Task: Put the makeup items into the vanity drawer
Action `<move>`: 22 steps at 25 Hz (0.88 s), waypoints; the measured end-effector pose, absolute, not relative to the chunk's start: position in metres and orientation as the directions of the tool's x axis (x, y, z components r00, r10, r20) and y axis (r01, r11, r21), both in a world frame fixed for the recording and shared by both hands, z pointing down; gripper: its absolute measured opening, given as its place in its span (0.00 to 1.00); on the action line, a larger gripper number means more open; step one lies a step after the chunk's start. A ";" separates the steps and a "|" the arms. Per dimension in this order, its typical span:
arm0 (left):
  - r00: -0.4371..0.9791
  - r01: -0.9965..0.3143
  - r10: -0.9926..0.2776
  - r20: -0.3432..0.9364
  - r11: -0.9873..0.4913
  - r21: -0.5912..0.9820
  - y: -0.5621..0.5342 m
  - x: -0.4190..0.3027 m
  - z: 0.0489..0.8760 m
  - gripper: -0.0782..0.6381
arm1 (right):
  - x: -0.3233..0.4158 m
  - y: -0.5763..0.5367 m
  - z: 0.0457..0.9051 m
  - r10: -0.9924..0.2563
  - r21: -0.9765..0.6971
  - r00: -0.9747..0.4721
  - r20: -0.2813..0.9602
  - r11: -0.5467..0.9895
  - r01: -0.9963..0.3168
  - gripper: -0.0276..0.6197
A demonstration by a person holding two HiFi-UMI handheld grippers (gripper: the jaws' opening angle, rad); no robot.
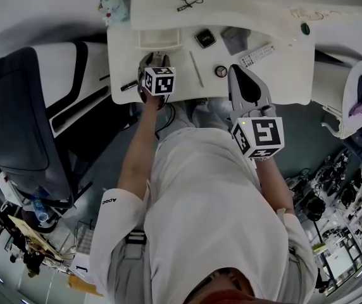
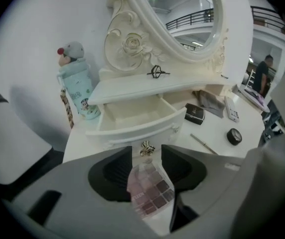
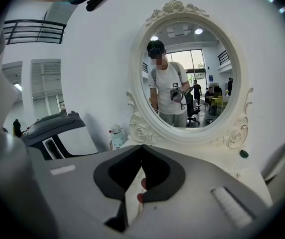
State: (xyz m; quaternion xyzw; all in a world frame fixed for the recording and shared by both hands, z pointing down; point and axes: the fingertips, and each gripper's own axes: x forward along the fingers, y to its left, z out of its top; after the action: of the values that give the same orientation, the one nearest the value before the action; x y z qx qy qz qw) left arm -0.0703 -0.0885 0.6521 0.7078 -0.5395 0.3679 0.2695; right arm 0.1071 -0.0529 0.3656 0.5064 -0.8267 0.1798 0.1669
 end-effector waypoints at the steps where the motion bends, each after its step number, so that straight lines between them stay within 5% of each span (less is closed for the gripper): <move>1: 0.161 -0.947 -0.567 0.808 -0.320 -0.036 -0.087 -0.071 0.645 0.38 | 0.107 -0.053 0.365 -0.778 -0.129 -0.433 0.456 0.423 -0.897 0.05; 13: 0.271 -0.498 -0.370 0.889 -0.844 -0.199 -0.091 -0.093 0.626 0.27 | 0.094 -0.060 0.361 -0.785 -0.129 -0.433 0.444 0.422 -0.897 0.05; 22: 0.337 -0.241 -0.193 0.921 -0.964 -0.114 -0.095 -0.086 0.612 0.31 | 0.075 -0.067 0.365 -0.787 -0.133 -0.417 0.455 0.403 -0.906 0.05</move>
State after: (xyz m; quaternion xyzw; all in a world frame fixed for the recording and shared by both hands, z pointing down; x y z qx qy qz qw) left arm -0.0856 -0.0946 0.6120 0.8174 -0.1327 0.5603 0.0212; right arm 0.0754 -0.0667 0.3648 0.5150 -0.8216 0.1829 0.1623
